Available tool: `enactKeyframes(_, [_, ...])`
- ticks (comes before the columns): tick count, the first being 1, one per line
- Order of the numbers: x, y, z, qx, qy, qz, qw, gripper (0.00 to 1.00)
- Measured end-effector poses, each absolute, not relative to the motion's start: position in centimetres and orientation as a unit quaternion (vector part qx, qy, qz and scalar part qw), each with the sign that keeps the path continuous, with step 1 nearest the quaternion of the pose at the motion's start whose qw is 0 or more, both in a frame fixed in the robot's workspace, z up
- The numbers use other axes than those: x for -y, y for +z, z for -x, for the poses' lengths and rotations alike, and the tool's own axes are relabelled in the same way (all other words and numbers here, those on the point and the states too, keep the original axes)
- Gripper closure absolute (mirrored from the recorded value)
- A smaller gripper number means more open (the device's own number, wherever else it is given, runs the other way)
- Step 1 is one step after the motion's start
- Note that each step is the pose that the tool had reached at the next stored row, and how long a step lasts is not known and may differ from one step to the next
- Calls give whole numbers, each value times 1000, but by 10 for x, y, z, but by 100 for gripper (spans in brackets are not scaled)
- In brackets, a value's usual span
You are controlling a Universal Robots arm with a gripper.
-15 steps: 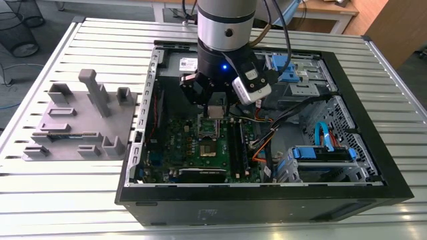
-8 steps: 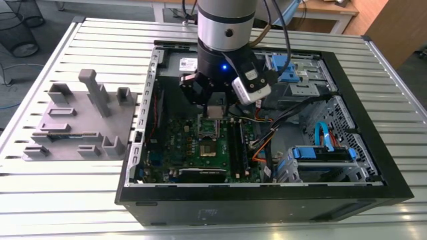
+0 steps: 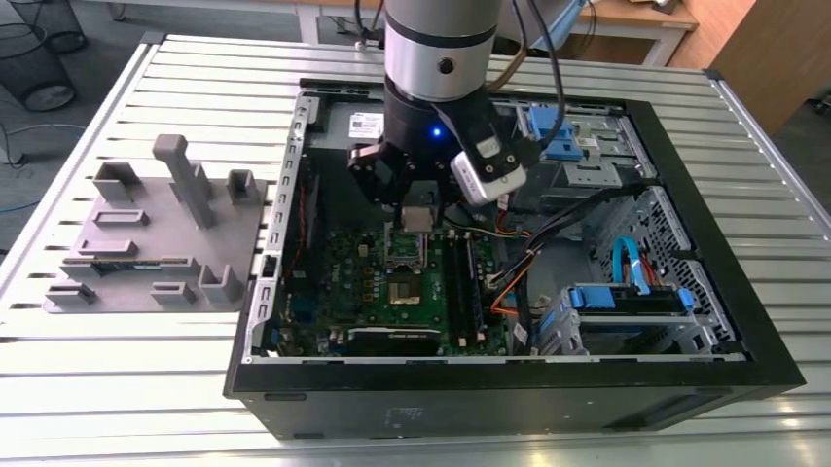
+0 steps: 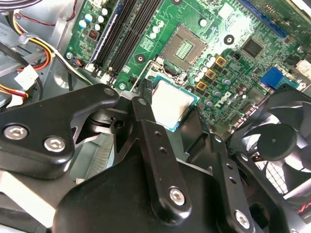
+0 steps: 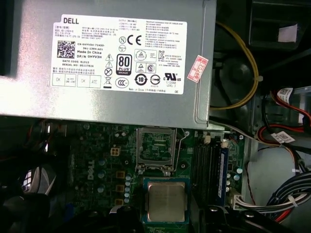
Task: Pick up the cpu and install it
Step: 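Pick up the cpu and move it towards the insertion slot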
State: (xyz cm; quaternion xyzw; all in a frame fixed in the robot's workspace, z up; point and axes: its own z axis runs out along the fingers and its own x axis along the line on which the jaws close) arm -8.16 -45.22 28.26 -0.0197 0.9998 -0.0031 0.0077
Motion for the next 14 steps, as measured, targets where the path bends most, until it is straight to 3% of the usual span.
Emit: enactKeyframes(14, [452, 275, 82, -1000, -3, 20, 7, 53])
